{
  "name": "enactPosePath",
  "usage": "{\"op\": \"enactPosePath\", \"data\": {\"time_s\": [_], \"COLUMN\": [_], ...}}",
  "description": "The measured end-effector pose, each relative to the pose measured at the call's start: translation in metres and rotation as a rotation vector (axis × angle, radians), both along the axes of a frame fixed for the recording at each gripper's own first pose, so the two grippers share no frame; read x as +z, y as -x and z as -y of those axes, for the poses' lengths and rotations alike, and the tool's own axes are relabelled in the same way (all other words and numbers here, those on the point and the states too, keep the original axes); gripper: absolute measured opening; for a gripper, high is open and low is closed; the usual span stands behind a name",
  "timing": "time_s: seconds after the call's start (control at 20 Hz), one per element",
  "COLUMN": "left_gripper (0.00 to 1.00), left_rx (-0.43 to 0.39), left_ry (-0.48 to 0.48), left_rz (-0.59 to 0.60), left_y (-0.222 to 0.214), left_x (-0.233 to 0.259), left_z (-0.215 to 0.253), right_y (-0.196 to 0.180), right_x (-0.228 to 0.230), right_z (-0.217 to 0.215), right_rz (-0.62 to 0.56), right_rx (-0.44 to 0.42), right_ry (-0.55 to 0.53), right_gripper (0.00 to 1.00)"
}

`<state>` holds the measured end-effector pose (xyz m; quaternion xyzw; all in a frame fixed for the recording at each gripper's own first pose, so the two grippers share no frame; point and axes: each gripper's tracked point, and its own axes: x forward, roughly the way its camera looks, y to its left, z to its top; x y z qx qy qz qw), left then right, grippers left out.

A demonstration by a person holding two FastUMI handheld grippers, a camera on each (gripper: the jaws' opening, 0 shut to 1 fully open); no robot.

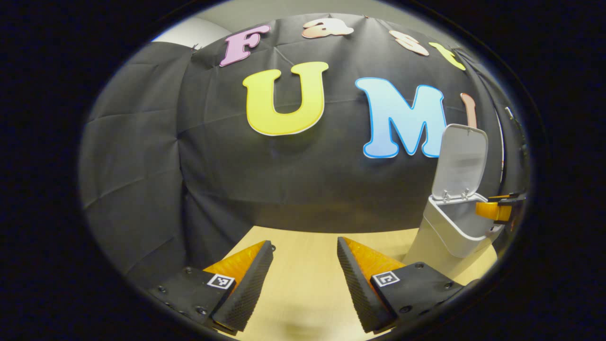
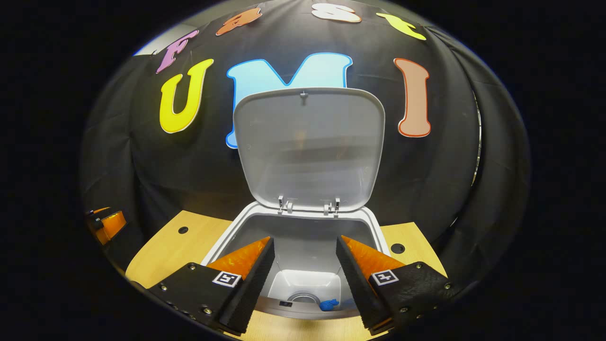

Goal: Press the lid of the desktop garbage bin to open it, pick up the crumpled paper on the desktop and throw it into the bin, then pick up the pop can on the desktop and drop it into the bin, and finally close the garbage bin lid.

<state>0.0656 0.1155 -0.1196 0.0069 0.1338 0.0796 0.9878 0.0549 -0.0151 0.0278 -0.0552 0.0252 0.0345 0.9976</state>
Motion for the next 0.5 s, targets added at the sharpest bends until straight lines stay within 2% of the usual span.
{"op": "enactPosePath", "data": {"time_s": [0.5], "left_gripper": [0.9], "left_rx": [-0.013], "left_ry": [0.006], "left_rz": [-0.002], "left_y": [0.005], "left_x": [0.003], "left_z": [-0.001], "right_y": [0.019], "right_x": [0.07], "right_z": [-0.011], "right_rz": [0.134], "right_rx": [0.034], "right_ry": [-0.021], "right_gripper": [0.84]}}
